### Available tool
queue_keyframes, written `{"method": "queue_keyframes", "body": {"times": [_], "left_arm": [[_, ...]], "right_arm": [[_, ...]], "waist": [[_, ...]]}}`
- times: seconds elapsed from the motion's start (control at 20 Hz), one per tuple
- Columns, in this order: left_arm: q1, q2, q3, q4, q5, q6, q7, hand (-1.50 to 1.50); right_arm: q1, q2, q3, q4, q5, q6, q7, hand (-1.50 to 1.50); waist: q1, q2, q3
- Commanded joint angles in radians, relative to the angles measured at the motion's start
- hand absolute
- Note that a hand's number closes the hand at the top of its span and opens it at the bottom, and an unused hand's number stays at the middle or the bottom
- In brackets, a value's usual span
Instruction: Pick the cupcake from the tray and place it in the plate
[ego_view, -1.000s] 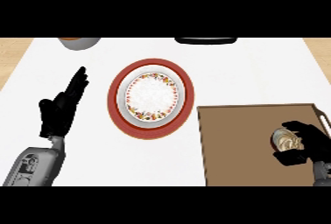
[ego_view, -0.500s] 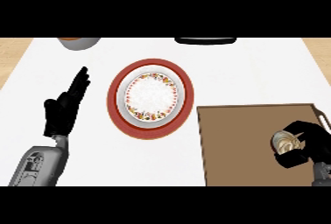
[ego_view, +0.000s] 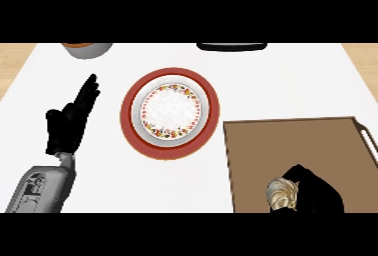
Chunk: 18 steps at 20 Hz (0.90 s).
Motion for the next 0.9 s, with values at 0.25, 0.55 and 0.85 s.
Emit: {"method": "queue_keyframes", "body": {"times": [0.25,0.55,0.85], "left_arm": [[-0.035,-0.018,0.012,0.028,0.009,-0.001,0.010,0.00],[-0.011,-0.013,0.007,0.008,0.002,-0.023,-0.007,0.00],[-0.007,-0.012,-0.002,-0.033,0.002,-0.048,0.015,0.00]], "right_arm": [[-0.082,0.089,0.215,-0.278,0.451,-0.016,0.093,1.50],[-0.351,0.237,0.328,-0.171,0.518,0.082,0.093,1.50],[-0.595,0.241,0.252,0.030,0.259,-0.006,0.188,1.50]], "waist": [[0.001,0.001,0.001],[0.026,0.006,0.002],[0.040,0.009,0.003]]}}
